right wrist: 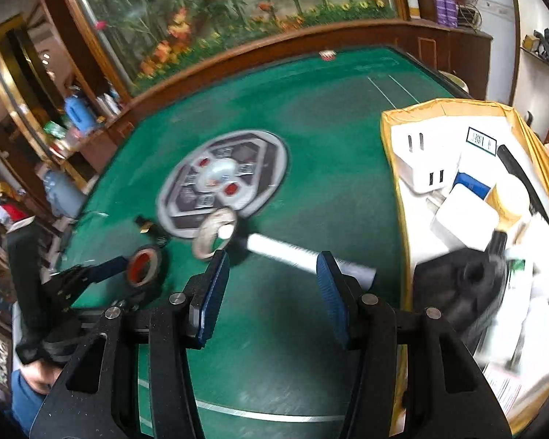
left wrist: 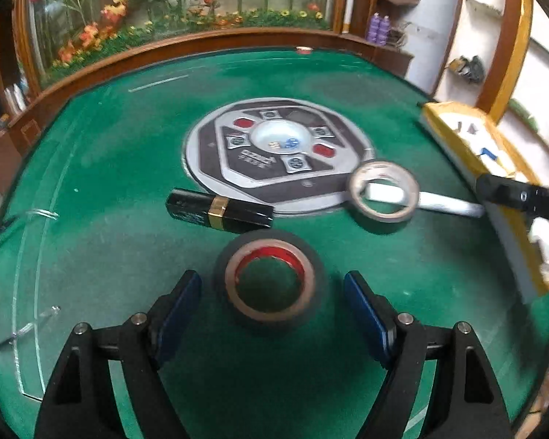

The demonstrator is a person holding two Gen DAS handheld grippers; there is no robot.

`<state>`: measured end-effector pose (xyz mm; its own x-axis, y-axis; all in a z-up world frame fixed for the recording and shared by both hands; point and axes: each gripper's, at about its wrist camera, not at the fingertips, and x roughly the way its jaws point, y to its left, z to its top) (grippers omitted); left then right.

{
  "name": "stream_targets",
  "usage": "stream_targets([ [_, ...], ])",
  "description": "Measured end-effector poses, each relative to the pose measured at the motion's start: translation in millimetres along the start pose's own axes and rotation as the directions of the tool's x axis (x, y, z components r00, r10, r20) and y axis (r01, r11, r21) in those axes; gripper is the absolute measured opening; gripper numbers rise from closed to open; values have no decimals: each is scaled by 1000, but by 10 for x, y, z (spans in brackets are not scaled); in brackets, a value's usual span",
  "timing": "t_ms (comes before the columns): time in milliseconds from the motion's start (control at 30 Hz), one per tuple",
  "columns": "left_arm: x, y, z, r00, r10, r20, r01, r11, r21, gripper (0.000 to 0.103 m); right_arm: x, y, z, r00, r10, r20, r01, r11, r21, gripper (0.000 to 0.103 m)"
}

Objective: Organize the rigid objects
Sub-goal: 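Grasp the black tape roll with the left tool while the right grasps the white marker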

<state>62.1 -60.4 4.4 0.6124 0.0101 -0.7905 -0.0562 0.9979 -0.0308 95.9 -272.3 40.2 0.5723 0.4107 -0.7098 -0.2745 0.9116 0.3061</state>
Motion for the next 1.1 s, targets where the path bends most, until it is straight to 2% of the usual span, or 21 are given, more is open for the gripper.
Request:
stream_targets([
  [67,15,48,-26,1000,4,0,-4,1000,3,66,129,-13,74,1000,-1,-31,1,1000,-3,50],
  [100,6,66,-29,1000,5,11,-5,1000,6,62,185,-12,115,999,1,-45,-1,1000,-5,50],
  [233,-5,133,-56,1000,5,24,-5,1000,8,62,377,-12,214,996,-25,-80,23,1000,-17,50],
  [300,-11,144,-58,1000,4,24,-4,1000,6,62,424,-27,211,996,-12,-92,12,1000,-3,50],
  [467,-22,149,-65,1000,7,21,-7,1000,7,62,515,57,76,989,-3,-146,-2,999,-33,50],
  [633,-32,159,-62,1000,7,20,-7,1000,6,62,483,414,-135,983,3,-186,-42,977,-209,52],
  [667,-33,159,-63,1000,6,20,-6,1000,6,62,487,460,-153,984,-26,-176,-18,969,-246,51],
  [700,-35,159,-63,1000,5,21,-5,1000,7,62,490,510,-183,985,-75,-157,26,955,-294,33],
  [733,-37,161,-67,1000,4,22,-5,1000,9,62,504,556,-218,982,-121,-142,66,937,-344,20],
  [767,-42,165,-71,1000,4,22,-4,1000,8,62,502,556,-234,981,-137,-139,79,930,-359,16],
  [967,-75,212,-90,1000,-18,15,18,1000,-12,62,267,488,-463,977,-174,-126,116,921,-372,14],
  [1100,-112,213,-89,999,-50,19,51,998,-24,62,3,410,-756,981,-127,-144,74,941,-330,14],
])
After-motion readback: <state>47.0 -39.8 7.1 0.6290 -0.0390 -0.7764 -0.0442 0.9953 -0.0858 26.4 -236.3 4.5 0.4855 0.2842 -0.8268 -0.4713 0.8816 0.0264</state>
